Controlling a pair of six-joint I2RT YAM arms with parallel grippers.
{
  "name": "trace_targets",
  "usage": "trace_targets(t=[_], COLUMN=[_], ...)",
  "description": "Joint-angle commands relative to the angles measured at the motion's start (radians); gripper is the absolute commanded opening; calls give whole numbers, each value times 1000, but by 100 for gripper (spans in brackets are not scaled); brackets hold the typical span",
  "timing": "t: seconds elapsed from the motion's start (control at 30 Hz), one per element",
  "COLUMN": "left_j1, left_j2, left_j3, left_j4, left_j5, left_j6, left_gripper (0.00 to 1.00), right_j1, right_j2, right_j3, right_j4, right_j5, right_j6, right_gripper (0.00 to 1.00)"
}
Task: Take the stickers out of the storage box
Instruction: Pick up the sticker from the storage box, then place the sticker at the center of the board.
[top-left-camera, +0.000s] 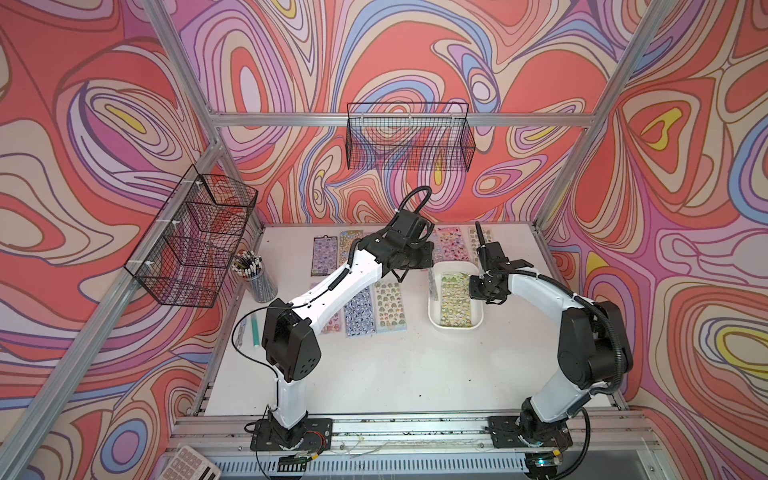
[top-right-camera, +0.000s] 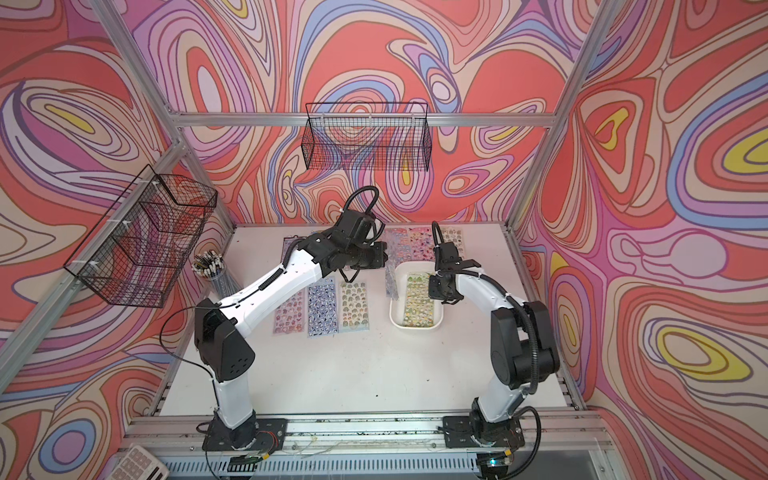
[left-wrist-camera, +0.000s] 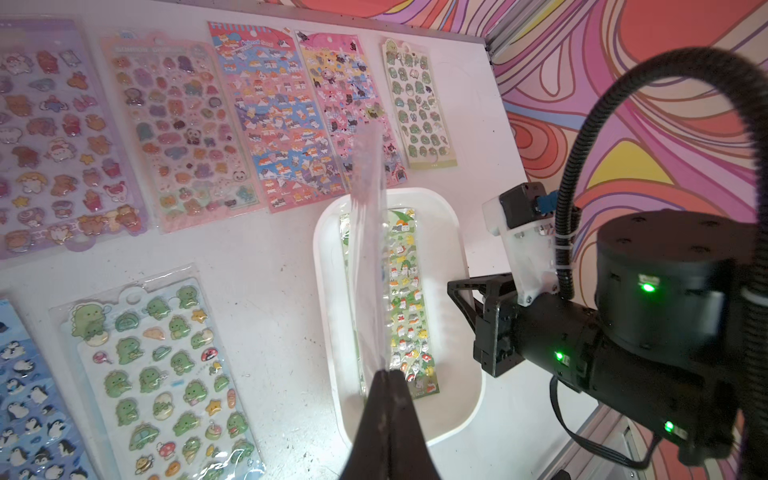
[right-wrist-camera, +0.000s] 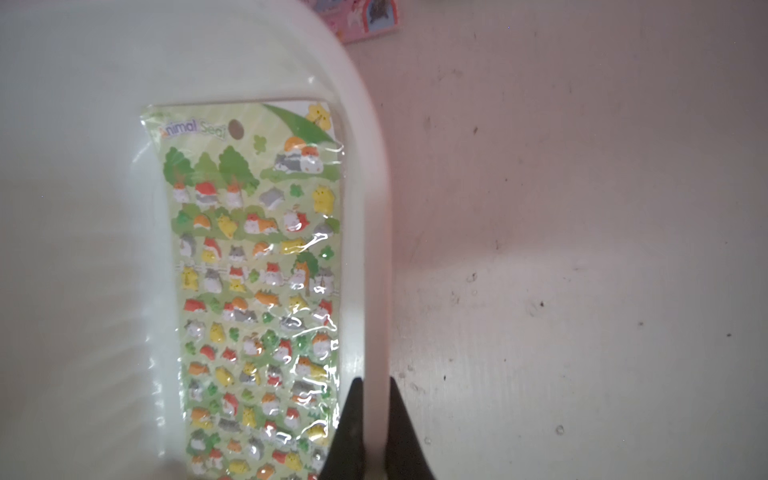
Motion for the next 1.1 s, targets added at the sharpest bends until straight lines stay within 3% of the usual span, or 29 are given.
trace_targets(t=[0.0,0.43,0.73,1.07], left_j1=[22,56,57,56], left_j2=[-32,-41,21,111], left_j3=[-13,-255,-318,-353], left_j4=[-22,117,246,246], left_j5=[18,79,160,112], left_j6=[17,4,-69,-87], left_gripper=[0,0,0,0], right_j1=[-6,-45,-61,-62], right_j2=[61,2,-4,-47], right_j3=[18,-40,-44,-106], right_j4=[-86,-123,-98,-32], right_j5=[103,391,404,375], right_j6=[-63,-56,-51,1], right_gripper=[0,0,0,2])
